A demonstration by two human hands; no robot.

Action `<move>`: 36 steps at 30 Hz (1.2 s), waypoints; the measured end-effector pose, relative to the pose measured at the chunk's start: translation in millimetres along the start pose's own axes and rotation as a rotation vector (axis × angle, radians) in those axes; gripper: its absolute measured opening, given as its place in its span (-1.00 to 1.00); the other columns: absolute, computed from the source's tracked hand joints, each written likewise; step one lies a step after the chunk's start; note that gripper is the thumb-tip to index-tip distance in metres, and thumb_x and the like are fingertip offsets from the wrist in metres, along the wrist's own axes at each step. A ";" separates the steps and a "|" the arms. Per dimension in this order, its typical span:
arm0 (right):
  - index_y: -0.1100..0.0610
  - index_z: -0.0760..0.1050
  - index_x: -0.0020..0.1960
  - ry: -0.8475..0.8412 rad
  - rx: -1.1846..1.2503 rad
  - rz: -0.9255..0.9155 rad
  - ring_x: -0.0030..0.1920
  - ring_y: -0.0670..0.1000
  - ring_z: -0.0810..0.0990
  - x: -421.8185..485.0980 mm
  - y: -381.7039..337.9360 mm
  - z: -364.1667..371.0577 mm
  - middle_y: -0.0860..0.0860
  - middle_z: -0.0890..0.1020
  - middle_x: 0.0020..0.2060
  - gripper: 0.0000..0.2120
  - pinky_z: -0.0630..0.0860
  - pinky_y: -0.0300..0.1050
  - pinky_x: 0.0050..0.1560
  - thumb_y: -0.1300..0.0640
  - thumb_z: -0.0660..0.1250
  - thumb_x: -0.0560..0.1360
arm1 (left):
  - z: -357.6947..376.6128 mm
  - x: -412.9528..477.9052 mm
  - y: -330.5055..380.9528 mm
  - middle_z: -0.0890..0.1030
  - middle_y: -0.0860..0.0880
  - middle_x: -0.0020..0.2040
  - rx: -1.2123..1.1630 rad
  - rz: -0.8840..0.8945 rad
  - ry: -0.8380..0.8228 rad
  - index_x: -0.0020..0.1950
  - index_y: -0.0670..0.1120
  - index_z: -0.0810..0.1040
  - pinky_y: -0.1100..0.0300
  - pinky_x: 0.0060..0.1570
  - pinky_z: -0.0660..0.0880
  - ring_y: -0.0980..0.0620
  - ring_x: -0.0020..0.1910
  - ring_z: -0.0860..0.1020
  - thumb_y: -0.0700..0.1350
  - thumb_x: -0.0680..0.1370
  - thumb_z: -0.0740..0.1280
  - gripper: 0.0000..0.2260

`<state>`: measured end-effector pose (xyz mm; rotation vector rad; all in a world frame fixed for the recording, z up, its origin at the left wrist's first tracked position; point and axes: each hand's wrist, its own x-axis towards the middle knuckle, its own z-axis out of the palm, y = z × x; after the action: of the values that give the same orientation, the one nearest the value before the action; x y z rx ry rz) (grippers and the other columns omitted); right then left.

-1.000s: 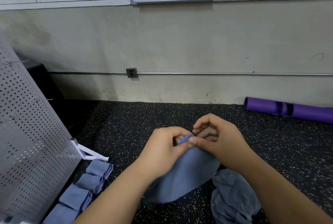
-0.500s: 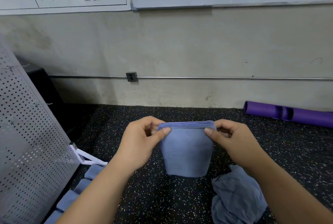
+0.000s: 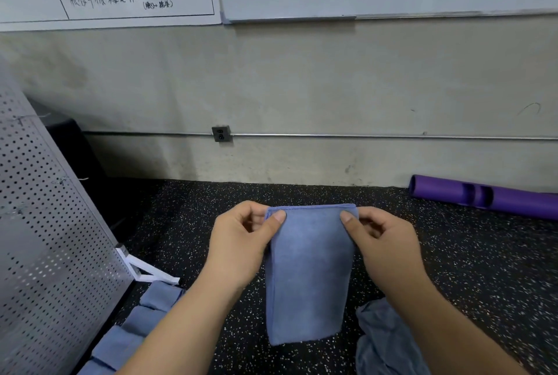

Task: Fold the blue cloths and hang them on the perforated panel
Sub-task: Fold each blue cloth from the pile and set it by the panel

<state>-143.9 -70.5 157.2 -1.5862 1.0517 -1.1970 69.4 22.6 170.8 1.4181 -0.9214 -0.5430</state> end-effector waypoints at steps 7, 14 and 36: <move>-0.07 0.62 -0.20 0.266 -0.209 -0.127 -0.31 -0.12 0.55 -19.4 -10.3 24.3 -0.11 0.59 -0.38 -0.83 0.48 -0.36 -0.23 0.06 0.56 0.52 | 23.0 -9.6 -2.9 0.55 0.13 -0.36 0.174 0.037 0.162 -0.18 0.01 0.61 0.26 -0.26 0.43 0.17 -0.37 0.46 -0.06 0.55 0.55 -0.83; -0.09 0.62 -0.15 0.258 -0.249 -0.234 -0.23 -0.07 0.59 -28.0 -10.2 38.7 -0.14 0.60 -0.28 -0.85 0.50 -0.25 -0.22 0.07 0.57 0.50 | 38.3 -19.2 0.8 0.61 0.15 -0.32 0.139 0.057 0.166 -0.13 0.05 0.66 0.37 -0.23 0.46 0.21 -0.34 0.51 -0.09 0.53 0.57 -0.88; 0.01 0.69 0.22 0.105 -0.333 -0.380 -0.03 -0.24 0.63 -39.1 -6.4 48.5 -0.26 0.60 -0.01 -0.80 0.53 -0.45 -0.12 0.15 0.46 0.61 | 41.8 -29.0 3.3 0.74 0.14 -0.06 0.061 0.054 0.056 0.10 0.13 0.74 0.29 0.01 0.61 0.16 -0.02 0.70 -0.15 0.59 0.52 -0.83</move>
<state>-103.0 -24.6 145.6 -2.0695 1.0888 -1.4226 18.9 21.5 163.9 1.4517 -0.9353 -0.4359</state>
